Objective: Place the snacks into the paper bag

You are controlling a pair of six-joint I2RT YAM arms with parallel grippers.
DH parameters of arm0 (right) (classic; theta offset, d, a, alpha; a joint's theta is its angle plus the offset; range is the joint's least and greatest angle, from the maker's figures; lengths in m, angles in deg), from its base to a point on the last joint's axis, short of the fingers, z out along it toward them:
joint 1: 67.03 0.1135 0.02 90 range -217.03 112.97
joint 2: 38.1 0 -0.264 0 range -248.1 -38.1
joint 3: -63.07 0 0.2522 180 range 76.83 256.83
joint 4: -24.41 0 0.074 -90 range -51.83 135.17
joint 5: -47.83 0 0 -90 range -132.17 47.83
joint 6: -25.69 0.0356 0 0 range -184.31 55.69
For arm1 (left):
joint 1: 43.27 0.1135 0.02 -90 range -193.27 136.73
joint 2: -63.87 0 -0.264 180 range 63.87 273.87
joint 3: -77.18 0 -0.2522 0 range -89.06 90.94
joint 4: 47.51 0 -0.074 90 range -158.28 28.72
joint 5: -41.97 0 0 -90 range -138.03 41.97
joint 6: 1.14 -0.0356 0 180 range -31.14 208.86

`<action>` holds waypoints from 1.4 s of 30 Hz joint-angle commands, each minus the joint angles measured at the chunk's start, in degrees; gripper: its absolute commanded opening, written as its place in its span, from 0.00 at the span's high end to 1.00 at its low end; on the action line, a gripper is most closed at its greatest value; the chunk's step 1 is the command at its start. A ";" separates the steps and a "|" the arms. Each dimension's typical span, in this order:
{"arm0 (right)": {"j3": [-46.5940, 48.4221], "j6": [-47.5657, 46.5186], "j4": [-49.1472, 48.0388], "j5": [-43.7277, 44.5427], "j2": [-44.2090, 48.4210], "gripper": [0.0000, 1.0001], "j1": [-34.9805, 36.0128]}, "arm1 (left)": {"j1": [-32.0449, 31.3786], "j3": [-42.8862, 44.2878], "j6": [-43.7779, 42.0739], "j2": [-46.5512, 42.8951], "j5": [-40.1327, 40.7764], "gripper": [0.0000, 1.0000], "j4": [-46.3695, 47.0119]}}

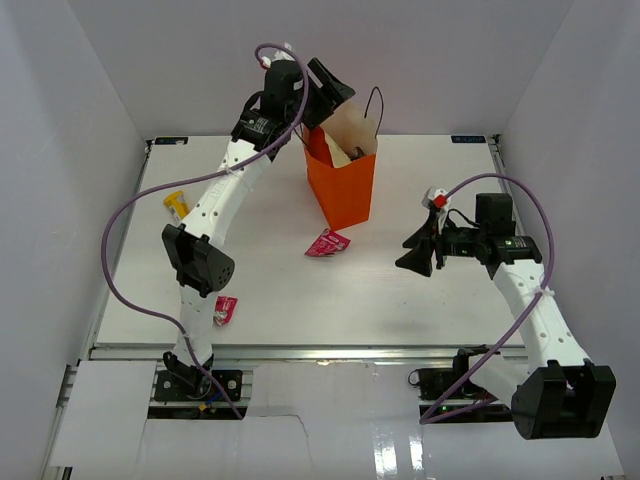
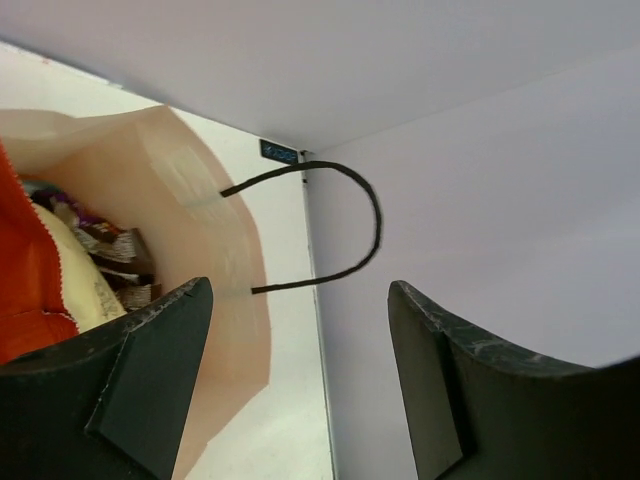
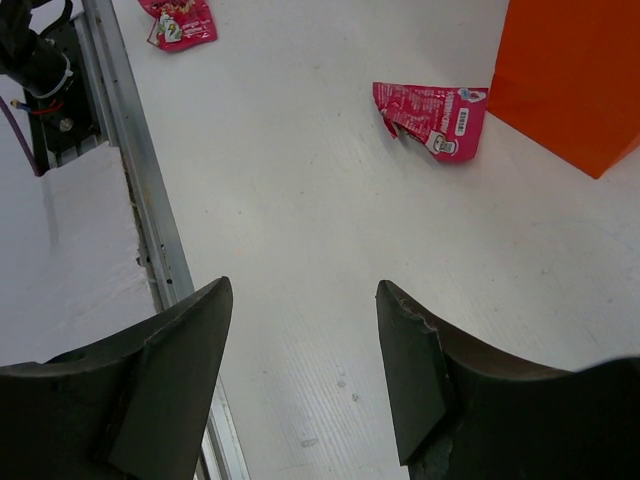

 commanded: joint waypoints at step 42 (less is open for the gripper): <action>28.51 -35.52 -13.02 34.25 -54.77 0.50 34.88 | -0.21 -95.62 16.29 -100.00 12.07 0.03 -27.50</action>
